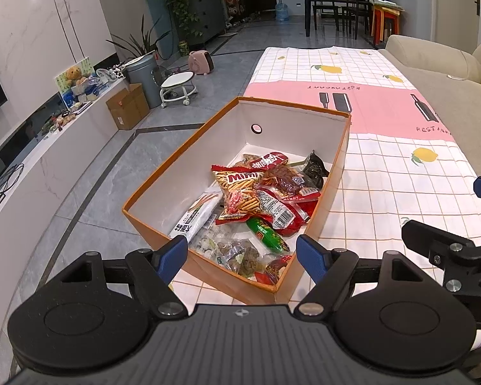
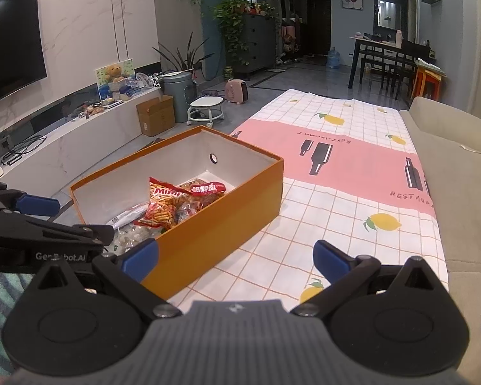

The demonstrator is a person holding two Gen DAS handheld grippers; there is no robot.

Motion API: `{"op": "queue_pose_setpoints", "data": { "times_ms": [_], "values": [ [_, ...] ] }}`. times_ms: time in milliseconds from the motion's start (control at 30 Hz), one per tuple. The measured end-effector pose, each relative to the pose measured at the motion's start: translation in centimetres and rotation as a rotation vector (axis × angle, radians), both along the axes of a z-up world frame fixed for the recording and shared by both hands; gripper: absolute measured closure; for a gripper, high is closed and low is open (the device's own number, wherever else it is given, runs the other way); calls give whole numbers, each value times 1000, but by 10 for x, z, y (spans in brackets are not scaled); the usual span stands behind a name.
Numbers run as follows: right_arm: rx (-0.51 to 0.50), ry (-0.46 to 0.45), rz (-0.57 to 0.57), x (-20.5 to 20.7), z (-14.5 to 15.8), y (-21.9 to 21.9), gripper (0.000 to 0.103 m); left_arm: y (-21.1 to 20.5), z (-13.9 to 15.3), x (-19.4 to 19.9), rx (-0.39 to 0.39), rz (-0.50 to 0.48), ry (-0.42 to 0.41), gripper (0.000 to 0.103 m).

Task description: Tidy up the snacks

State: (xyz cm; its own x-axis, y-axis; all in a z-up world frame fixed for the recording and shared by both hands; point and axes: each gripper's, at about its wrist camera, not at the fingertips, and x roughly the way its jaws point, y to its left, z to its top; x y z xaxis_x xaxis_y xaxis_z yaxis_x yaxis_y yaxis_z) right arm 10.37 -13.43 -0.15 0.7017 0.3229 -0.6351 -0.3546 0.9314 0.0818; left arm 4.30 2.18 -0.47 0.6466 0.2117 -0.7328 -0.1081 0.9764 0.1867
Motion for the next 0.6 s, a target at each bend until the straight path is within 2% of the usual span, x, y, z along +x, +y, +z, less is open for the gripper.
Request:
{"op": "queue_pose_setpoints", "data": {
  "times_ms": [600],
  "values": [
    [-1, 18, -3, 0, -3, 0, 4, 0, 1, -1, -2, -3, 1, 13]
  ]
}}
